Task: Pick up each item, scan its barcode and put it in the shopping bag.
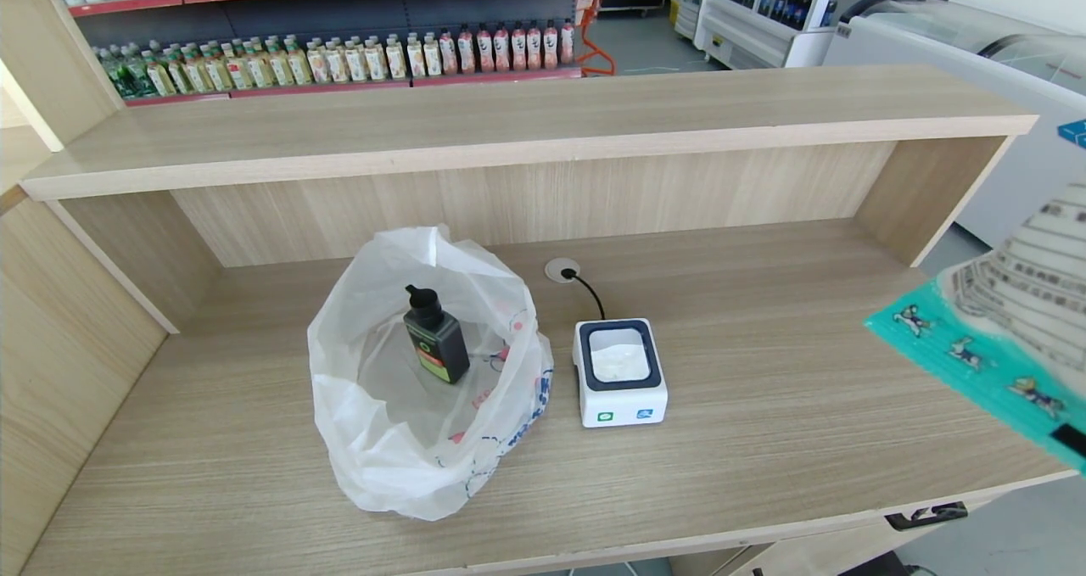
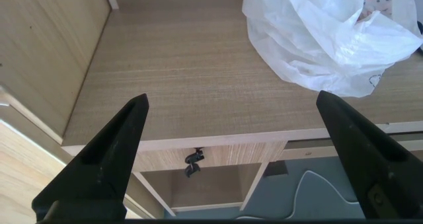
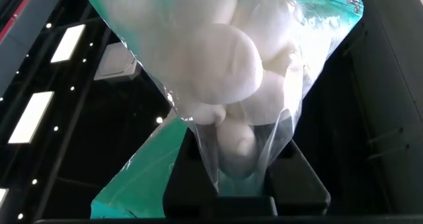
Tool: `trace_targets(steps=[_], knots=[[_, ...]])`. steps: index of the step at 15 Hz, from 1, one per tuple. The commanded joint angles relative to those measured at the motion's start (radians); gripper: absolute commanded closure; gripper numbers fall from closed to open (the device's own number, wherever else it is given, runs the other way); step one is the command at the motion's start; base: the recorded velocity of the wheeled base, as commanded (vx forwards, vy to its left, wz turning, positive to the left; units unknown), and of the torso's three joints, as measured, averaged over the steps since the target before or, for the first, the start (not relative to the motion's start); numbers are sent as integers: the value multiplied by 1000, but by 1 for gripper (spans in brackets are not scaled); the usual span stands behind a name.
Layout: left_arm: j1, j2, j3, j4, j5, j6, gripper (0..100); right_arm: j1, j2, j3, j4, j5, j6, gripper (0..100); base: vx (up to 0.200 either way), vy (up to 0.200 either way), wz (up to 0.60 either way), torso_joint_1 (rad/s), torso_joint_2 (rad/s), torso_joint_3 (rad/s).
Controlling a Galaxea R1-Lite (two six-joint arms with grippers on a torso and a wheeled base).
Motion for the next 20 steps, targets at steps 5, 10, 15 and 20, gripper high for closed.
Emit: trace_targets(steps=[5,10,15,20], knots=[[0,2,0,0,1,0,0,20,48,-5,-1,-32,12,100,0,0,0,0,0,0],[0,2,0,0,1,0,0,50,47,-5,-1,-34,69,100,0,0,0,0,0,0],[0,2,0,0,1,0,0,51,45,-11,-1,-54,107,100,0,0,0,0,0,0],[0,2,0,0,1,0,0,229,41,-25,211,-723,676,100,0,0,0,0,0,0]])
